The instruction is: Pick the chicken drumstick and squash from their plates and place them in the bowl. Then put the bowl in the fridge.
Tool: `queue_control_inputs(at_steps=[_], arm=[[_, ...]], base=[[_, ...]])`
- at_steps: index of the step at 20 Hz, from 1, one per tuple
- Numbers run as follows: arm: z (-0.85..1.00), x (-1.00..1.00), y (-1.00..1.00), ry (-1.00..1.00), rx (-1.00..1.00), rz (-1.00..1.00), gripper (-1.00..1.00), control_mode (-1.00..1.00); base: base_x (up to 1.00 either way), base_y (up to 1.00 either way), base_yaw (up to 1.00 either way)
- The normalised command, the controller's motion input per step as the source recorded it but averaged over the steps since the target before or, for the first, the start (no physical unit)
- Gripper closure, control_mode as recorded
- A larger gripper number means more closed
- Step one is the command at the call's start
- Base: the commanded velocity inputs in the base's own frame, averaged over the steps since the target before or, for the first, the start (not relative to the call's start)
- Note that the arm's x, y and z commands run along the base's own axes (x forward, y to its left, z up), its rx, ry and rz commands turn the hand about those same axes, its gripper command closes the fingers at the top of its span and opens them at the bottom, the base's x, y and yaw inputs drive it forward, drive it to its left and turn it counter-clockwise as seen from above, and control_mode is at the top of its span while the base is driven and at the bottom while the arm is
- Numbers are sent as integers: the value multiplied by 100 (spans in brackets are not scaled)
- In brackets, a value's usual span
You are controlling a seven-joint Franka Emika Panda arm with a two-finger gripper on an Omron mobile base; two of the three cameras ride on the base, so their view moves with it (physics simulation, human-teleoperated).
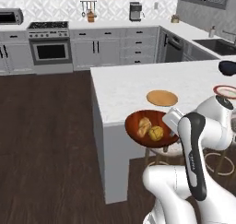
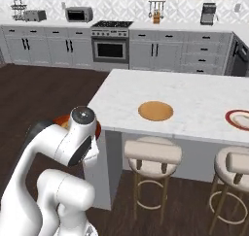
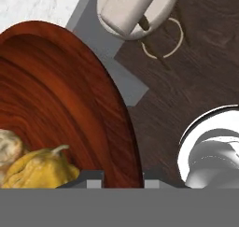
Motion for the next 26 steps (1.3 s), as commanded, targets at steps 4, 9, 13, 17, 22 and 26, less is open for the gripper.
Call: queue_control_inputs(at_steps=[4, 9, 13, 17, 22, 26], arm=[[0, 0, 0, 0, 0, 0, 100, 100], [0, 0, 0, 0, 0, 0, 100, 100], [0, 0, 0, 0, 0, 0, 100, 100], [0, 0, 0, 0, 0, 0, 100, 100], [0, 0, 0, 0, 0, 0, 100, 100], [0, 0, 0, 0, 0, 0, 100, 100]], base=[[56, 100, 0], [59, 100, 0], [60, 100, 0], [69, 100, 0], [100, 100, 0], [100, 91, 0]])
